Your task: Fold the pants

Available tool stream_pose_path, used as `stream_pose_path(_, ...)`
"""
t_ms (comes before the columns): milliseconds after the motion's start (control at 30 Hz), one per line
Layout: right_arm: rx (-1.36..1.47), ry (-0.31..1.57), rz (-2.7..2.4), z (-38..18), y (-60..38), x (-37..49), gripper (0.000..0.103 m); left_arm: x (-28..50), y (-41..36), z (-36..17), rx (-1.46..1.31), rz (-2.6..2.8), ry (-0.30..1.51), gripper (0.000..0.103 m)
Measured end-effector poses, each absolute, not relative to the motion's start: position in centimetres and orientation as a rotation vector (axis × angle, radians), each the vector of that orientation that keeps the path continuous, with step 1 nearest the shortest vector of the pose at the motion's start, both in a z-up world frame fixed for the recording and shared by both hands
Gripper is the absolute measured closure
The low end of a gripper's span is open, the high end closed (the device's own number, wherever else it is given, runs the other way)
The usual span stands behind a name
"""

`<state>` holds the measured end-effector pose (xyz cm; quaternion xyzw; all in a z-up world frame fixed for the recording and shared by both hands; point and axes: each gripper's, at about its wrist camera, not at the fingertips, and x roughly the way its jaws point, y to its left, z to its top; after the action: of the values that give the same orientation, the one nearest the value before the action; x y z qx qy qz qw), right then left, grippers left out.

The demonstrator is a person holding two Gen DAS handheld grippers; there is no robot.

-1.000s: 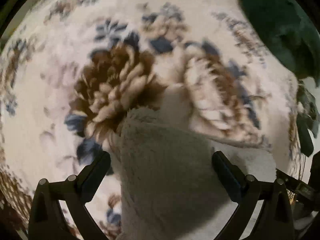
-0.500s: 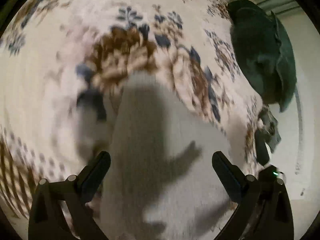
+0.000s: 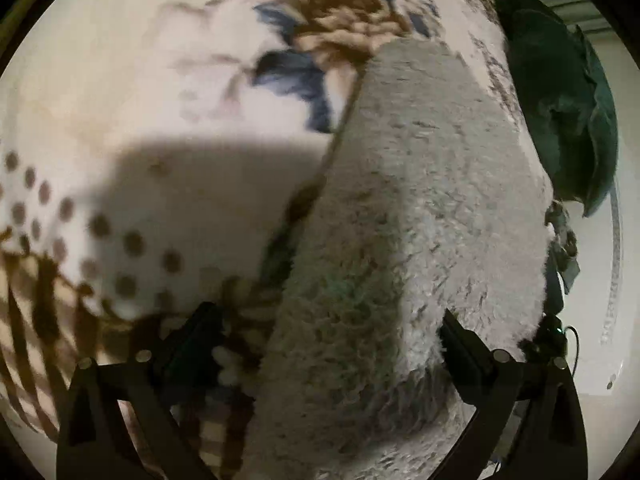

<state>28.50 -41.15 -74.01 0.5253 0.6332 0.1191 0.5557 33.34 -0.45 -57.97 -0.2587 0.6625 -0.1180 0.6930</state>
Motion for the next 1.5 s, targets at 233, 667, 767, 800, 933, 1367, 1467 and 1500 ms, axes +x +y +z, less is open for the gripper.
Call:
stream_pose_path(233,1.223,1.459,0.395,-73.3,-38.7,29.7,0.010,34.0,-1.9,-58.0,-0.693,-0.367,1.433,0.029)
stream_pose_path(667,1.137,1.303,0.371,-65.3,-38.1,31.7,0.064,36.6,-0.8,-52.0,-0.765,-0.485,1.278,0.059)
stream_pose_path(767,1.105,1.265,0.376,-62.4,-37.6,34.3,0.064,39.6,-0.2,-49.9,-0.775,-0.510,1.228,0.060)
stream_pose_path(800,1.099,1.250,0.374,-61.6,-37.4,35.5,0.064,40.6,0.0,-49.3,-0.774,-0.518,1.214,0.060)
stream_pose_path(933,1.055,1.195,0.380,-58.3,-36.0,42.2,0.064,47.3,1.7,-46.6,-0.767,-0.541,1.149,0.060)
stream_pose_path(1367,0.914,1.157,0.378,-62.8,-31.5,74.2,0.064,75.1,7.5,-50.9,-0.649,-0.517,1.046,0.059)
stream_pose_path(1467,0.880,1.190,0.357,-66.6,-29.6,79.4,0.064,78.6,8.3,-55.0,-0.624,-0.490,1.089,0.059)
stream_pose_path(1500,0.876,1.208,0.349,-67.8,-29.6,80.4,0.064,78.9,8.4,-55.8,-0.620,-0.487,1.104,0.059)
